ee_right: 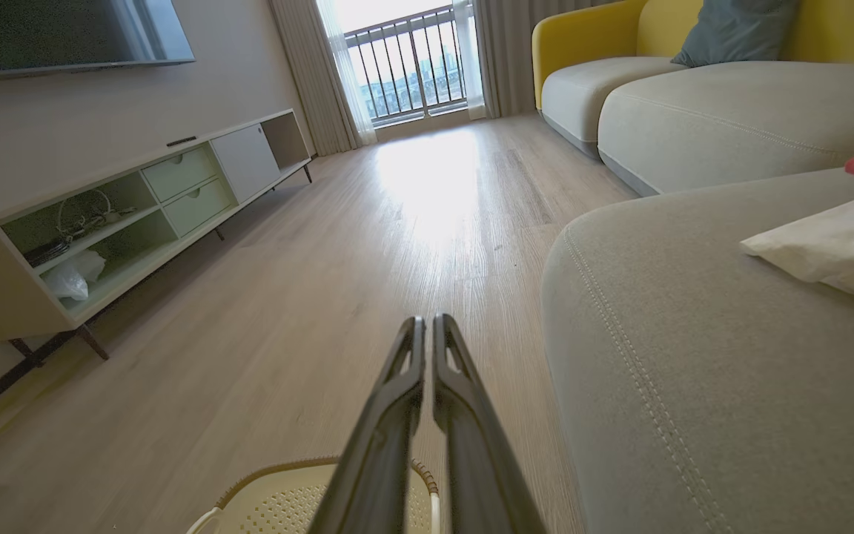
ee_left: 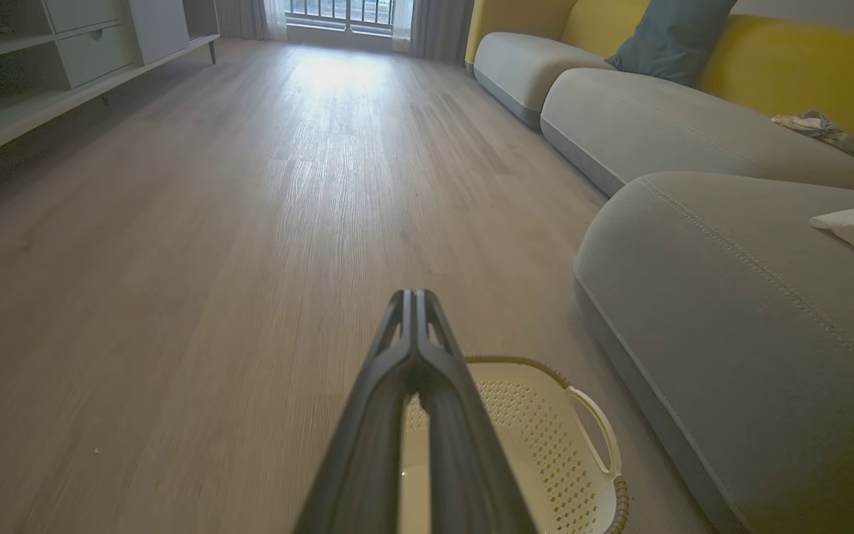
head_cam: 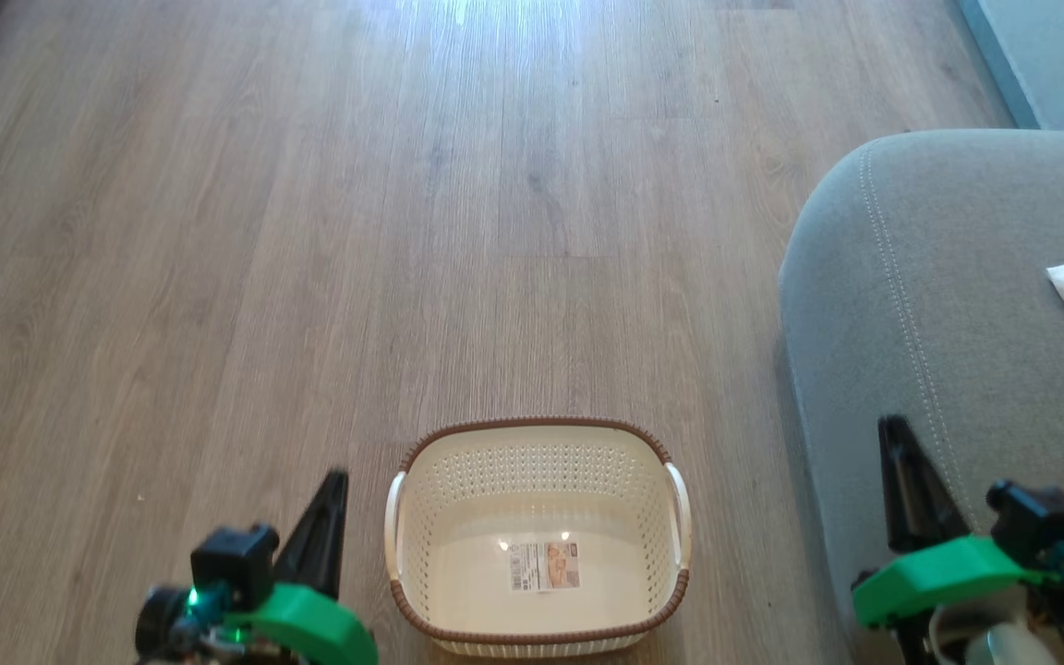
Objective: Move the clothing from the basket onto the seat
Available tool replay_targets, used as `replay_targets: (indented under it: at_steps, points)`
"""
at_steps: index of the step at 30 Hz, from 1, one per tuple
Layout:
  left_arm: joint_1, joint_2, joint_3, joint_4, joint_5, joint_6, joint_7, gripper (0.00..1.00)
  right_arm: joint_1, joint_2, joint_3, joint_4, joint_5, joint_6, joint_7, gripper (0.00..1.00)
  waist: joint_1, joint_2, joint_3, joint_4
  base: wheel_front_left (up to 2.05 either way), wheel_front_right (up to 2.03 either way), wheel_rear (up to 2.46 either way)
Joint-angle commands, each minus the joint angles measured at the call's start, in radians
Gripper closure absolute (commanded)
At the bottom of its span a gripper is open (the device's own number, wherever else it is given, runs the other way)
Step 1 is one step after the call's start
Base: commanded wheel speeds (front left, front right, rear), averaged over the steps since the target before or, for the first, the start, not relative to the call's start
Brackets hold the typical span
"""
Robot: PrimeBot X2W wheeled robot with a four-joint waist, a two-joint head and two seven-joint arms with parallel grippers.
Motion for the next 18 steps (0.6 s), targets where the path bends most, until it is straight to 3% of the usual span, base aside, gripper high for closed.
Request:
replay_targets:
  at_steps: [1, 18]
  points:
    - [-0.014, 0.0, 0.006, -0.013, -0.022, -0.001, 0.006, 1.0, -0.011, 0.0, -0.002, -0.015, 0.021, 0.0, 0.006, 1.0, 0.0, 0.0, 0.001, -0.001, 0.0, 0.0, 0.0]
    - [-0.028, 0.0, 0.043, -0.013, -0.213, -0.014, 0.056, 1.0, -0.025, 0.002, -0.014, -0.011, 0.199, 0.0, 0.056, 1.0, 0.0, 0.0, 0.005, -0.009, 0.0, 0.0, 0.0]
